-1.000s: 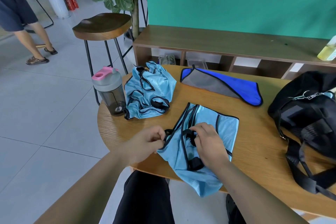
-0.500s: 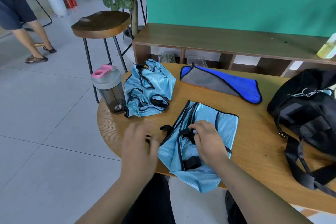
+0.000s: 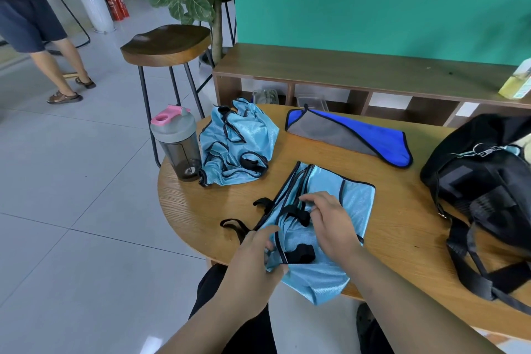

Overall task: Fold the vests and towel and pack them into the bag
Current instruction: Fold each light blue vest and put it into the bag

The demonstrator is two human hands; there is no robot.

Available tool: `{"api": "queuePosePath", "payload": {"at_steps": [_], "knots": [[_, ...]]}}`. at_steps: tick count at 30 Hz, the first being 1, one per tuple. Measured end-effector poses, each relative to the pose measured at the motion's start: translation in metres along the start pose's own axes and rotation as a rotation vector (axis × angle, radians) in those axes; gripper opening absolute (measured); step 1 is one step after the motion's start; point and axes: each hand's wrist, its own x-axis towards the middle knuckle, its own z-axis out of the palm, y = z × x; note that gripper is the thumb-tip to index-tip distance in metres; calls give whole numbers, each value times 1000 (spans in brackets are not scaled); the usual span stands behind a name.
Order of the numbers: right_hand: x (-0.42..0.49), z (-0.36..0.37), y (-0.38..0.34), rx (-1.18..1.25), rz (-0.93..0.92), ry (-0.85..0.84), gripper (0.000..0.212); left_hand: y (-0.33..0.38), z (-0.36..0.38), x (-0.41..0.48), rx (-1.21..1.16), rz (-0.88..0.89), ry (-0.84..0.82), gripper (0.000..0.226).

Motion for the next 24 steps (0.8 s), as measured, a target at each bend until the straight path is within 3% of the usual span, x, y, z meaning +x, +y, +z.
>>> {"api": "queuePosePath", "payload": {"at_steps": [6, 11, 17, 20, 24], "knots": [[-1, 1, 1, 16, 3, -1, 36, -10, -5, 7, -112, -63, -3, 62], [-1, 1, 1, 4, -4, -2, 35, -9, 2, 2, -108, -46, 126, 50], [-1, 2, 1, -5, -11, -4, 35, -10, 11, -7, 97, 115, 70, 44], [-2, 1, 0, -5, 1, -6, 35, -8, 15, -6, 156, 107, 99, 43], [-3, 1, -1, 5, -10, 4, 35, -3, 15, -2, 184, 73, 168, 22]]}}
